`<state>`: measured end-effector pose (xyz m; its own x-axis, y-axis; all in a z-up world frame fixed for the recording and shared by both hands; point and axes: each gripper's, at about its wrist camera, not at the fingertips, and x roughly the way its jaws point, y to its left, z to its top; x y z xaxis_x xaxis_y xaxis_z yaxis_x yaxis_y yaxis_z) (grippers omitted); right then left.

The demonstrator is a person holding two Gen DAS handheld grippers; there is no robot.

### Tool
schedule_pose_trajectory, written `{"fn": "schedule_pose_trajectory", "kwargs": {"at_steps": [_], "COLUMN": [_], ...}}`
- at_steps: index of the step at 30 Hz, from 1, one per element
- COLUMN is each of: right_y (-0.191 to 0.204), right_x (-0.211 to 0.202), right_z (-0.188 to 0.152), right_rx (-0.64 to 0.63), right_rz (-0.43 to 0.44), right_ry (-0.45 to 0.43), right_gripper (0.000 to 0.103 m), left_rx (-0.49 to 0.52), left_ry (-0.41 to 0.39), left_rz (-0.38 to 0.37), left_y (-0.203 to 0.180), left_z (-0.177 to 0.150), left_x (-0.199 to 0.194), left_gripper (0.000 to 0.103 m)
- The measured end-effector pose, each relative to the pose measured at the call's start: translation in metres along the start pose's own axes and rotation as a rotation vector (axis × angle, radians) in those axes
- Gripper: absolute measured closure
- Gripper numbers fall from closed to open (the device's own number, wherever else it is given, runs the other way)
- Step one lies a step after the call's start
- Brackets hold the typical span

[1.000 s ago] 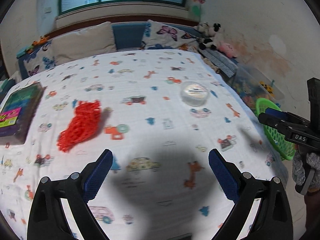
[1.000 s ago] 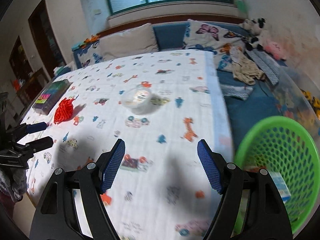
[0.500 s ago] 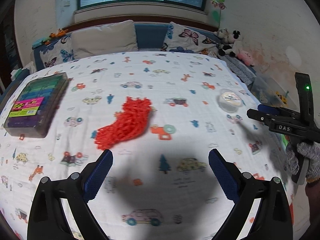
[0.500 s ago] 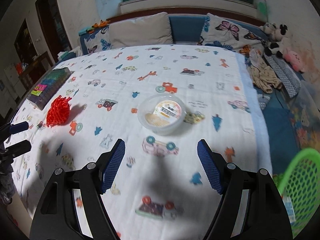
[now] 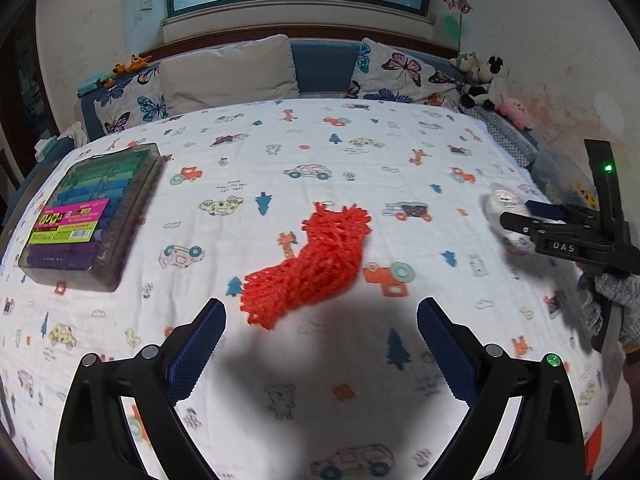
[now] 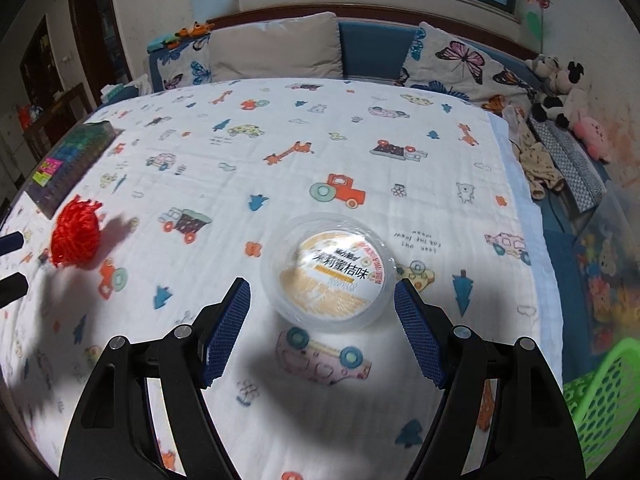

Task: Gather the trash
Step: 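Grasp the jelly cup with the right gripper while the left grasps the red scrubber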

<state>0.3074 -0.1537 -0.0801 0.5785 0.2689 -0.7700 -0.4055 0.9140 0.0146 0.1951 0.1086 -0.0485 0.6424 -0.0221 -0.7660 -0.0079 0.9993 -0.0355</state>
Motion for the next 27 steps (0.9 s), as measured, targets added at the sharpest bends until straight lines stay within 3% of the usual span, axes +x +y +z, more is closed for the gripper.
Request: {"fn": "schedule_pose_trajectory", "kwargs": {"at_steps": [11, 21, 27], "right_y": [-0.003, -0.008, -0.015], "right_x": [0.007, -0.023, -0.045], "right_z": [0.001, -0.004, -0.015], "right_rx": [0.003, 0.026, 0.039], "right_rz": [0.003, 0.022, 0.019], "right_ry": [0.005, -0.044, -0.068], "right_gripper": [0.035, 0.036, 0.036], "left_rx": [0.056, 0.05, 0.031], "left_ry": [0.024, 0.076, 0.069], "left_rz": [0.024, 0.011, -0.021], "left_y": [0.001, 0.004, 0.002], "left_z": [0.02, 0.025, 0.023], "left_x": [0.032, 0.061, 0.06], "left_gripper": [0.011, 0.037, 0.058]}}
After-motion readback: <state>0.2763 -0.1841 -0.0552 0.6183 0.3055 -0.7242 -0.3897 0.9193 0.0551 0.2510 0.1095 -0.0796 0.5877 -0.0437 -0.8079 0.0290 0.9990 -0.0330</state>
